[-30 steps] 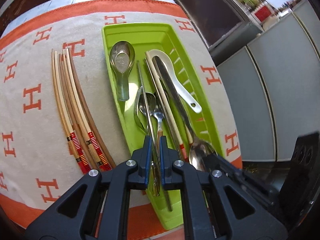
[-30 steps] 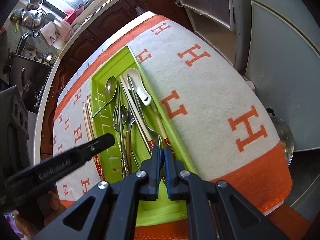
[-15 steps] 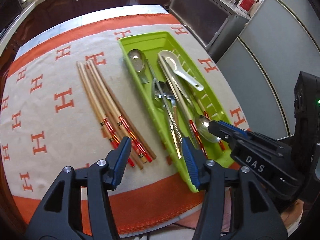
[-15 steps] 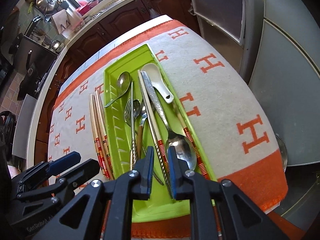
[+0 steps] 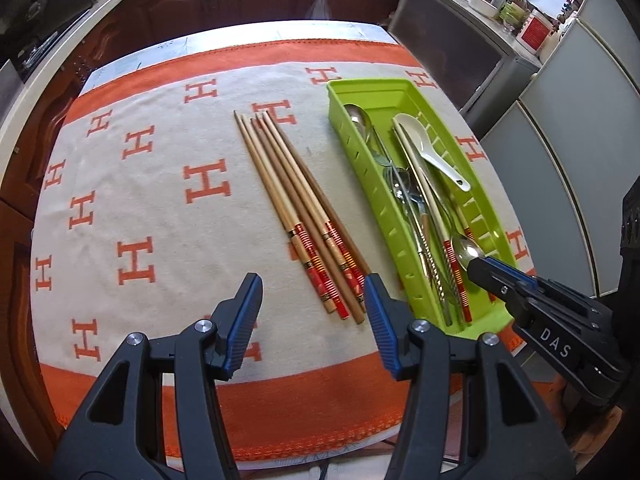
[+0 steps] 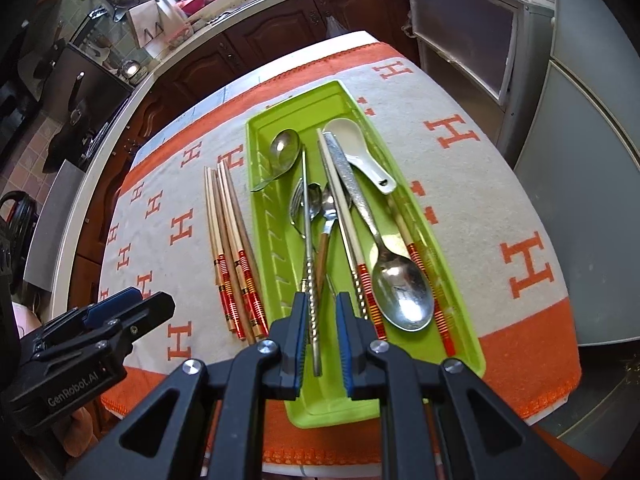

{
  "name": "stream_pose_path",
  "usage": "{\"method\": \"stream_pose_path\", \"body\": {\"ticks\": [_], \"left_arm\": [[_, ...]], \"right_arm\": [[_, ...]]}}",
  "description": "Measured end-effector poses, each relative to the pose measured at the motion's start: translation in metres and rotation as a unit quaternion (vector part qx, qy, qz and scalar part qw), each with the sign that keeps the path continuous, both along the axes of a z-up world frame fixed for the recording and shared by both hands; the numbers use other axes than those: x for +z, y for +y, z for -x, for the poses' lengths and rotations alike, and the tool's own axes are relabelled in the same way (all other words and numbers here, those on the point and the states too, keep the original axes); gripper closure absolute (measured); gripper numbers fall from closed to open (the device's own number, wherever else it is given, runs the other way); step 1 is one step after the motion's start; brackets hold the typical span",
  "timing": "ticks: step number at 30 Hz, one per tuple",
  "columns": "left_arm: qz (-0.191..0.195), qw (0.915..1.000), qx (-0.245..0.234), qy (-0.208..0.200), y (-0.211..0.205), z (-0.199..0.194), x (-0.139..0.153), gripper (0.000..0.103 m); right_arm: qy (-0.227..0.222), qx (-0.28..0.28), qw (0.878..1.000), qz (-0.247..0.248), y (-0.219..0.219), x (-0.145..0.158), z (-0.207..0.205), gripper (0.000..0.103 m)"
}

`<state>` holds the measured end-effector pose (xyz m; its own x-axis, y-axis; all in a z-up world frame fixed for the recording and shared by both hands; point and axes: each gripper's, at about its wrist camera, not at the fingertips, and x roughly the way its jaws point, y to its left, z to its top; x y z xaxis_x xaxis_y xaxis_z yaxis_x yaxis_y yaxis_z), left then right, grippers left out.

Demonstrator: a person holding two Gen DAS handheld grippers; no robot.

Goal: Organize utensils
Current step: 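Move the right tool toward the bundle of wooden chopsticks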

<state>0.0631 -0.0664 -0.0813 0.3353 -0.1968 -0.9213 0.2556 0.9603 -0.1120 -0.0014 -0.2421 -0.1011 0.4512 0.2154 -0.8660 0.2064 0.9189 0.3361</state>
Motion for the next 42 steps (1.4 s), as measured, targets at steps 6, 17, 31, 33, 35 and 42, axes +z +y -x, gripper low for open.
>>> {"method": "stream_pose_path", "body": {"ticks": [6,17,31,33,35,42], "left_arm": [[-0.005,1.0,0.008,0.001,0.012,0.001,-0.002,0.053],[-0.004,0.9995,0.03,0.001,0.036,-0.004,-0.006,0.053],[-0.038,0.9955,0.087,0.0,0.093,-0.011,-0.03,0.053],[-0.04,0.9948,0.094,0.001,0.1,-0.012,-0.034,0.053],[-0.039,0.9942,0.1,0.004,0.106,-0.013,-0.038,0.053],[-0.033,0.9934,0.108,0.018,0.116,-0.018,-0.049,0.053]], "right_arm": [[-0.003,0.018,1.0,0.014,0.016,0.005,-0.004,0.089],[-0.004,0.053,0.998,0.037,0.045,0.01,-0.015,0.089],[0.0,0.129,0.991,0.026,0.092,0.002,-0.052,0.089],[0.003,0.146,0.989,0.033,0.102,-0.004,-0.057,0.089],[0.008,0.164,0.986,0.036,0.111,-0.011,-0.061,0.089],[0.024,0.177,0.982,0.055,0.125,-0.031,-0.072,0.089]]}}
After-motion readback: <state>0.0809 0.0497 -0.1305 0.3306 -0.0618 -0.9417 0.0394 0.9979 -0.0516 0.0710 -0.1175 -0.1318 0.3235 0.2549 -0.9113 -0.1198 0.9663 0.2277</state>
